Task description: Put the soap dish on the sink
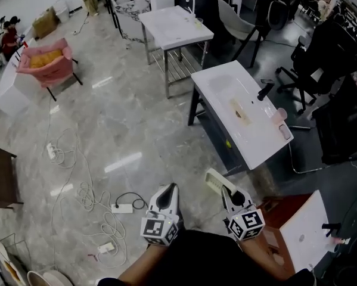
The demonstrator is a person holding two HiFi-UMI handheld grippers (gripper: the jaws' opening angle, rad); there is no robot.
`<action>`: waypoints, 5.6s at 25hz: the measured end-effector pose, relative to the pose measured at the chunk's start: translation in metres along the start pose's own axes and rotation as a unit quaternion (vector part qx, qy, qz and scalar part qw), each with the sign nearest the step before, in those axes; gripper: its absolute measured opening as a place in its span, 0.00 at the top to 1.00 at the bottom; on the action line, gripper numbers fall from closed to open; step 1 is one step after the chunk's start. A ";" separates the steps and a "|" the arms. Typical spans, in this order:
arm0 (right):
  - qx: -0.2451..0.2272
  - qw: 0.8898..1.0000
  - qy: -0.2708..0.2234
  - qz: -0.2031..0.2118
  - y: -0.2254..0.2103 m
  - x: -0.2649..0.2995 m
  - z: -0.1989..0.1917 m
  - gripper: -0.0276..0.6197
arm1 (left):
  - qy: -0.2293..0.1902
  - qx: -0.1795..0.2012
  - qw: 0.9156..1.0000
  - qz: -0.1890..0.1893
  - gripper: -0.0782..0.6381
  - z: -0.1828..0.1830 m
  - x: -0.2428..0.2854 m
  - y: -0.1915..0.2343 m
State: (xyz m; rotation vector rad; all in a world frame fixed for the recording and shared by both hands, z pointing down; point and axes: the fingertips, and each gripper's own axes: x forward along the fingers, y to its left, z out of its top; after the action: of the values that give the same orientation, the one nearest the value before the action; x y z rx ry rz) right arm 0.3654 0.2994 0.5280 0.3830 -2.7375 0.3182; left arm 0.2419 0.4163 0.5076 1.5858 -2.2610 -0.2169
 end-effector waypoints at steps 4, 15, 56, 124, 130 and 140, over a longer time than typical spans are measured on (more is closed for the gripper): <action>0.015 1.000 0.013 -0.008 -0.001 0.053 0.025 0.93 | 0.018 -0.019 1.000 -0.007 0.87 0.017 0.037 0.043; -0.008 0.999 0.027 -0.023 0.016 0.179 0.094 0.93 | 0.009 -0.020 0.999 -0.032 0.87 0.087 0.110 0.146; 0.067 0.994 0.013 -0.084 -0.037 0.299 0.112 0.93 | 0.050 0.016 0.997 -0.064 0.87 0.111 0.220 0.223; 0.246 0.881 -0.038 -0.403 -0.311 0.468 0.235 0.93 | 0.117 0.093 0.916 -0.373 0.87 0.248 0.693 0.209; 0.247 0.873 -0.031 -0.419 -0.306 0.466 0.236 0.93 | 0.131 0.085 0.909 -0.386 0.87 0.241 0.695 0.215; 0.251 0.872 -0.026 -0.420 -0.300 0.464 0.230 0.93 | 0.132 0.081 0.910 -0.386 0.87 0.238 0.686 0.221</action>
State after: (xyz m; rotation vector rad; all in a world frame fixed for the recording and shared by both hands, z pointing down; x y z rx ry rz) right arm -0.0338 -0.1462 0.5442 1.6516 -2.2002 0.7567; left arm -0.2476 -0.1641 0.5061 2.3673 -1.3831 -0.0062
